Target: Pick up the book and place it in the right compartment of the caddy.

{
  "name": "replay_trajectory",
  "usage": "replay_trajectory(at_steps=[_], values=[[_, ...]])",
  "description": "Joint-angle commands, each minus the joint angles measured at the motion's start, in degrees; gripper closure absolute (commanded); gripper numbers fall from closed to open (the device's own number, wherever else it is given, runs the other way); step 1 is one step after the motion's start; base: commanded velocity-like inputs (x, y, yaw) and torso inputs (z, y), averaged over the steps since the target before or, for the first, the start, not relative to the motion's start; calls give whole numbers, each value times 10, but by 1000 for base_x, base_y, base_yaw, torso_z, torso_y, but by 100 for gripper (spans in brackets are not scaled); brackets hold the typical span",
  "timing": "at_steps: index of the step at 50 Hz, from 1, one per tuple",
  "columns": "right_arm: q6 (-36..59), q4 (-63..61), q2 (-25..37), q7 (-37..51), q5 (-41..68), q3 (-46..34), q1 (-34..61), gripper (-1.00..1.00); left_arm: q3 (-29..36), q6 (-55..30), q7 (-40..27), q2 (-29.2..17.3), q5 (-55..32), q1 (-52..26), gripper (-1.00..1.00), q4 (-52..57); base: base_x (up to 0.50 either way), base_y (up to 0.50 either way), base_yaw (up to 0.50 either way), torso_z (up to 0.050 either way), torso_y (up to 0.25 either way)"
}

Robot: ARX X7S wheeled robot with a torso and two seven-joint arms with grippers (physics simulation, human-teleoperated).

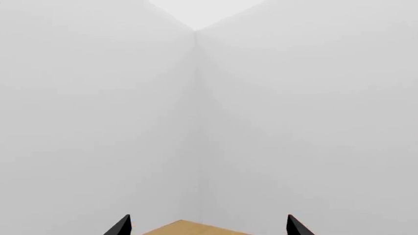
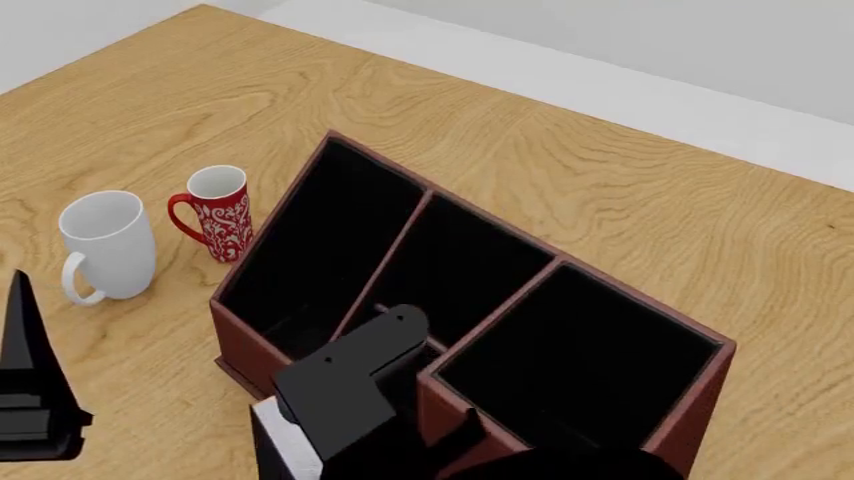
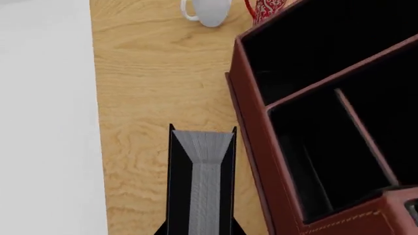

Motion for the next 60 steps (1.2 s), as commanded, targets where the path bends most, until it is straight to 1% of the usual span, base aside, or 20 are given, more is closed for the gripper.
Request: replay_trajectory(at_steps=[1, 7, 13, 17, 29, 35, 52, 60], values=[[23, -36, -4, 66, 73, 43, 51, 100, -2, -2, -3, -3, -4, -1, -100, 2, 0, 0, 0, 0, 0], [37, -35, -2, 110, 130, 53, 97, 100, -11, -3, -6, -5, -14, -1, -100, 7, 0, 0, 0, 0, 0], [35, -27, 1, 131, 173, 67, 130, 100, -14, -8, -8, -5, -23, 0, -100, 10, 0, 0, 0, 0, 0], [33, -18, 0, 130, 183, 74, 153, 100, -16, -10, -8, -6, -28, 1, -100, 14, 0, 0, 0, 0, 0], [32, 25, -8, 165, 217, 79, 236, 100, -14, -5, -6, -8, -31, 1, -100, 12, 0, 0, 0, 0, 0], [38, 40, -2, 182, 237, 77, 269, 100, -11, -4, -6, -8, -30, 0, -100, 9, 0, 0, 0, 0, 3], [22, 36, 21, 210, 285, 91, 298, 100, -17, -7, -10, -12, -39, 2, -100, 18, 0, 0, 0, 0, 1], [19, 39, 40, 245, 323, 92, 336, 100, -20, -11, -13, -15, -45, 2, -100, 23, 0, 0, 0, 0, 1]])
